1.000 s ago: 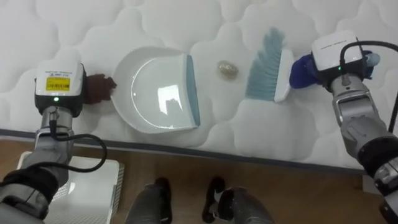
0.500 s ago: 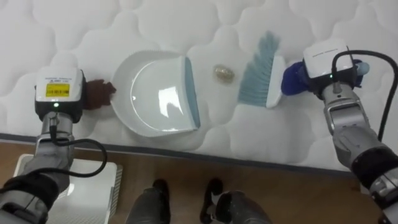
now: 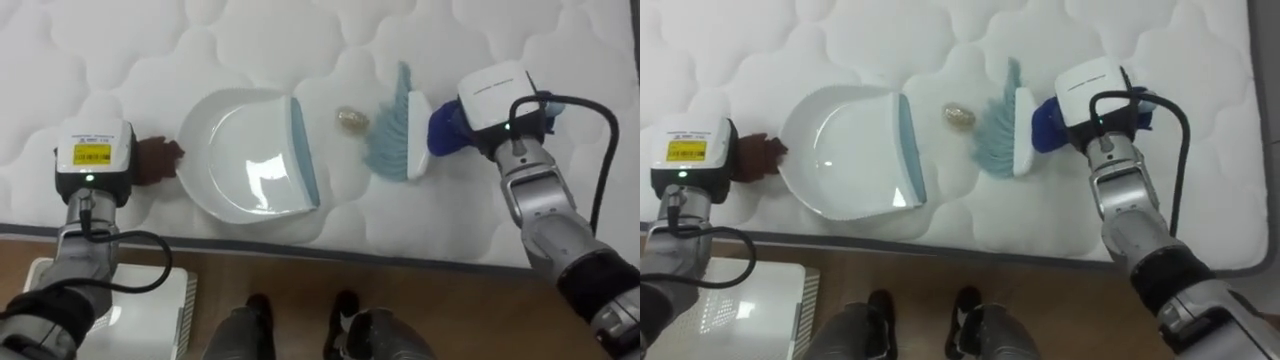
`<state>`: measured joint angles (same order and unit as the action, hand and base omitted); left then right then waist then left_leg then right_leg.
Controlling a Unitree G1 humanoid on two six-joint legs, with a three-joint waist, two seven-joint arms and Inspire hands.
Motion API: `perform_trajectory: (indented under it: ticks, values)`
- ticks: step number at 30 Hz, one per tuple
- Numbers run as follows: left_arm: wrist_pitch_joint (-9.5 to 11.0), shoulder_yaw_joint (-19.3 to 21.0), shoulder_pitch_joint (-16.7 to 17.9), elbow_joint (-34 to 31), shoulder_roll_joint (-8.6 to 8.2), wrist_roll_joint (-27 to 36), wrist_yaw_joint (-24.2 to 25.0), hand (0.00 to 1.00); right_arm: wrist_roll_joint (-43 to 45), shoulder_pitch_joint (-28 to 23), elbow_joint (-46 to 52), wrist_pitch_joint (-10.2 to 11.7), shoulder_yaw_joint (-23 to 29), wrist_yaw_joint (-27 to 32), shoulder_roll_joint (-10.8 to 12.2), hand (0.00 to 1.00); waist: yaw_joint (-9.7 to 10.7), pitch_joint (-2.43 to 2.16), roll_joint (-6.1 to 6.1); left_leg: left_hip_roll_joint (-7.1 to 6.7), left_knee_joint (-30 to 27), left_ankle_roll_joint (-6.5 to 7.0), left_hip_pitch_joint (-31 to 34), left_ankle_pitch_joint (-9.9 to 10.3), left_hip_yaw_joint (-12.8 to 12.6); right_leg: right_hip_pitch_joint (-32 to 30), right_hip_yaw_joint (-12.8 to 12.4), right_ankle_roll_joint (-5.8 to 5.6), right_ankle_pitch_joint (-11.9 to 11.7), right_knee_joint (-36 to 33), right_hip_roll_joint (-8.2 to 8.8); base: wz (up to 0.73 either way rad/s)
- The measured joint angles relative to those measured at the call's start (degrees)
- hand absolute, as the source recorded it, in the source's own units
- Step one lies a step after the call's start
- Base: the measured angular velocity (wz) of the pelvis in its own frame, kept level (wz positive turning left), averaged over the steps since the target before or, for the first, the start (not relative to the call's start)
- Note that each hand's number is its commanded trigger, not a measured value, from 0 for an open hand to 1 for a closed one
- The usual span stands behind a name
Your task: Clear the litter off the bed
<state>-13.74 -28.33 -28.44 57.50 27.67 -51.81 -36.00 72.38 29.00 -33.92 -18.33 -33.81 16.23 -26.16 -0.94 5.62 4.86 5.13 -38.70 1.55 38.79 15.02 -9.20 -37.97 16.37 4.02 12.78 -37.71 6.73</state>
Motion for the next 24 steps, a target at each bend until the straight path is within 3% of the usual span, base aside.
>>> perform_trajectory:
  ticks: [3, 7, 13, 20, 24]
  values:
    - [-0.02, -0.1, 0.36, -0.01, -0.01, 0.0, 0.34, 1.0, -0.09, -0.11, 1.94, 0.98, -2.49, -0.31, 1.55, 1.0, 0.14, -0.32, 0.06, 0.07, 0.24, -0.19, -0.44, -0.23, 0.11, 0.49, 0.09, 0.13, -0.08, 0.23, -0.2, 0.0]
    - [0.46, -0.25, 1.89, -0.28, -0.1, -0.04, 0.81, 1.0, 0.02, -0.84, 4.94, 2.43, -4.72, -1.73, 5.96, 1.0, 0.07, -1.06, -0.12, 0.16, 0.86, -0.43, -1.61, -0.38, 0.45, 1.84, 0.38, 0.22, -0.12, 1.07, -0.47, 0.02]
    - [1.62, -1.24, 1.86, -0.87, -0.09, -0.02, 1.29, 1.0, -0.58, -0.83, 10.35, 6.11, -6.39, -3.25, 6.55, 1.0, -0.95, -1.07, -0.11, 0.1, 0.92, -0.4, -0.95, -0.45, 0.79, 1.59, 0.82, 0.2, -0.1, 1.16, -0.4, 0.04]
    - [2.62, -1.12, 1.68, -0.79, -0.21, 0.43, -0.01, 1.0, -5.56, -0.73, 12.28, 10.44, -8.83, -5.01, 9.12, 1.0, -1.39, -1.11, -0.08, 0.07, -0.27, -0.34, 1.46, -0.47, 0.95, -0.86, 0.96, 0.19, -0.08, -0.3, 0.09, 0.01]
    - [3.5, -1.83, 1.7, -0.39, -0.25, 0.37, -0.04, 1.0, -7.76, -0.1, 12.26, 11.47, -9.94, -5.57, 9.6, 1.0, -2.27, -1.1, -0.09, 0.13, -1.28, -0.18, 2.01, -0.34, 1.36, -1.33, 0.92, 0.32, 0.01, -1.13, 0.21, 0.0]
